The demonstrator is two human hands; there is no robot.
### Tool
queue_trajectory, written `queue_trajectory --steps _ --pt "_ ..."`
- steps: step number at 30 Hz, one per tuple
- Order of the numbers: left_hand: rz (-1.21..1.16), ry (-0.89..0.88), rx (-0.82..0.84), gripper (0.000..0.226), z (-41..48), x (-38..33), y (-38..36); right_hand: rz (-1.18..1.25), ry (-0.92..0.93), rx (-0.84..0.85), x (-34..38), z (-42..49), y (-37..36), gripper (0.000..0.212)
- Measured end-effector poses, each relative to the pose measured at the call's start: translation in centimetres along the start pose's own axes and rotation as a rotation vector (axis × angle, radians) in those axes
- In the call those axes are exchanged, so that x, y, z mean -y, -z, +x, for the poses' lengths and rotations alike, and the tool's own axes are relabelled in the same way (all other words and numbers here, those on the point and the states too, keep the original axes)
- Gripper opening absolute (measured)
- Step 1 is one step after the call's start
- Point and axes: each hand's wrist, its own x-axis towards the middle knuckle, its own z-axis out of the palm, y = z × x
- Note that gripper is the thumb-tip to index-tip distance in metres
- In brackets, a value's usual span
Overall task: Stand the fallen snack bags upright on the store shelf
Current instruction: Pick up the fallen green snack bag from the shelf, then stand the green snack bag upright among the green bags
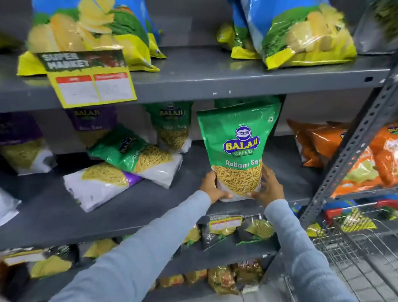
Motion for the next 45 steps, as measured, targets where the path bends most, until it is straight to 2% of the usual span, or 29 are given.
queue_trajectory --steps 2,4,8,12,14,16,18,20,22,24,26,28,30,33,35,38,40,41,42,45 --pt "0.031 0.011 0.032 0.097 1.4 -0.6 -1.5 -0.030 -0.054 -0.014 -1.0 1.8 0.9 0.091" --pt "0.063 0.009 0.053 0.086 2.0 -1.5 -2.9 0.006 -0.135 -0.053 -1.8 3.0 1.7 0.083" --pt "0.089 -0.001 0.030 0.074 3.8 -2.1 -4.9 -0.145 -0.099 -0.084 -2.9 5.2 2.5 0.086" --pt "0.091 -0.006 0.019 0.072 5.0 -2.7 -5.7 -0.156 -0.115 -0.070 -2.6 6.3 3.0 0.085" --pt "0.075 -0.015 -0.007 0.073 4.7 -2.6 -5.8 -0.178 -0.152 -0.069 -2.8 6.1 2.9 0.078" --pt "0.034 -0.024 -0.056 0.077 4.0 -1.6 -5.8 -0.257 -0.164 -0.139 -3.2 5.2 2.8 0.068" --pt "-0.056 -0.020 -0.173 0.076 2.6 -0.1 -5.3 -0.340 -0.185 -0.217 -3.1 3.2 2.2 0.055" --pt "-0.243 0.002 -0.359 0.069 0.6 1.4 -4.4 -0.463 -0.162 -0.217 -2.6 0.4 1.0 0.045" --pt "-0.482 0.113 -0.628 0.068 -1.2 2.7 -2.3 -0.515 -0.133 -0.093 -1.5 -2.4 -1.3 0.038" --pt "-0.618 0.298 -0.917 0.073 -2.5 3.1 1.3 -0.533 -0.064 0.092 -0.3 -3.6 -4.4 0.036" --pt "-0.678 0.464 -1.025 0.087 -3.2 3.0 5.0 -0.481 0.018 0.205 0.8 -3.1 -7.5 0.037" --pt "-0.718 0.548 -0.976 0.101 -3.0 3.0 8.2 -0.473 0.081 0.250 1.4 -1.8 -10.6 0.039" --pt "-0.762 0.539 -0.869 0.107 -2.3 2.7 10.4 -0.510 0.060 0.301 1.3 -0.5 -13.1 0.044" --pt "-0.744 0.464 -0.763 0.093 -1.6 2.5 12.3 -0.644 -0.022 0.363 0.4 0.4 -16.0 0.050" --pt "-0.683 0.459 -0.707 0.087 -1.0 2.6 12.9 -0.844 0.030 0.403 -0.6 0.1 -17.3 0.056" --pt "-0.748 0.436 -0.617 0.098 -1.0 3.1 14.2 -1.004 0.124 0.358 -2.2 -1.1 -18.3 0.062" --pt "-0.802 0.415 -0.555 0.082 -1.6 3.6 15.0 -0.994 0.150 0.312 -3.1 -1.6 -18.5 0.077" --pt "-0.813 0.401 -0.536 0.065 -2.1 4.1 15.3 -0.994 0.154 0.304 -3.3 -1.7 -18.5 0.086" --pt "-0.814 0.396 -0.509 0.049 -2.7 4.6 15.6 -1.012 0.155 0.303 -3.4 -1.7 -18.6 0.086" --pt "-0.787 0.390 -0.399 0.030 -5.0 6.0 16.5 -0.928 0.059 0.316 -2.3 -1.1 -18.4 0.055"
